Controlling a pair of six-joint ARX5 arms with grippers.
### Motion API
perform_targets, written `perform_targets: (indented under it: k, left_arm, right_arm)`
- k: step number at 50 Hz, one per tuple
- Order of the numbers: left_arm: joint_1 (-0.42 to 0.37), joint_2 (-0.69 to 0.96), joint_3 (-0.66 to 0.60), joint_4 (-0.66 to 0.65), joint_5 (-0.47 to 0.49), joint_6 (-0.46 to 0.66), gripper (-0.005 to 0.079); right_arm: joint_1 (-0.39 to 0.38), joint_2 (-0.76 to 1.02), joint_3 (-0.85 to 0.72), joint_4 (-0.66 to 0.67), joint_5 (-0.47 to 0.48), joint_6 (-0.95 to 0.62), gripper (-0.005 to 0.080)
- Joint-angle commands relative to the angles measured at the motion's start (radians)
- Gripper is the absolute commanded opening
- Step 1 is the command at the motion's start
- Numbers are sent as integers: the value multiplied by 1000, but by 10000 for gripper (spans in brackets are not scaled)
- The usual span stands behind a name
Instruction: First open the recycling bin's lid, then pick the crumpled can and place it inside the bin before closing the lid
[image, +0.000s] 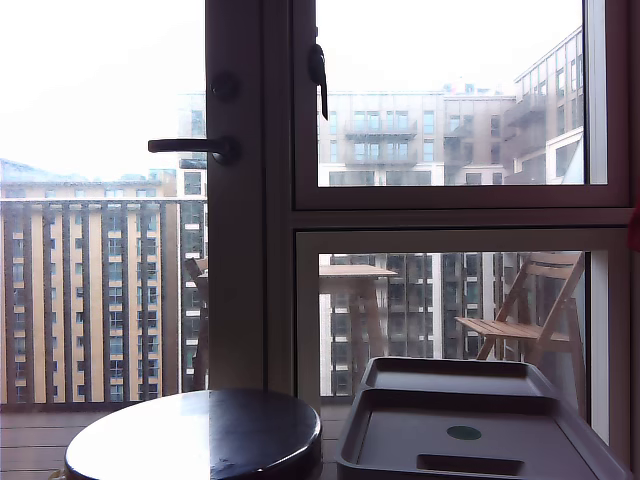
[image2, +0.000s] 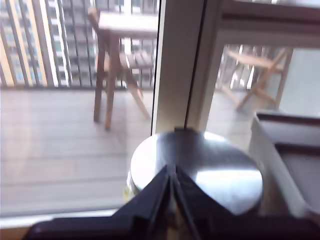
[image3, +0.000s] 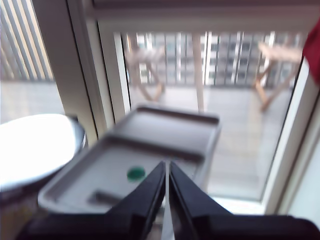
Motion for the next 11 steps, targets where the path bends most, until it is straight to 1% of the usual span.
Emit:
perform_targets:
  k: [1,8,11]
  left_arm:
    - [-2,-3,-16,-18,4,-3,-20]
    - [-2,-3,-16,-68,4,-3,-20]
    - [-2,-3,-16,-83,5,-3,-20]
  right_arm:
    - [4,5,-3,-40,-2,8,-10]
    - [4,5,-3,-145,-2,8,-10]
    - [4,5,-2,-149,-2,8,-10]
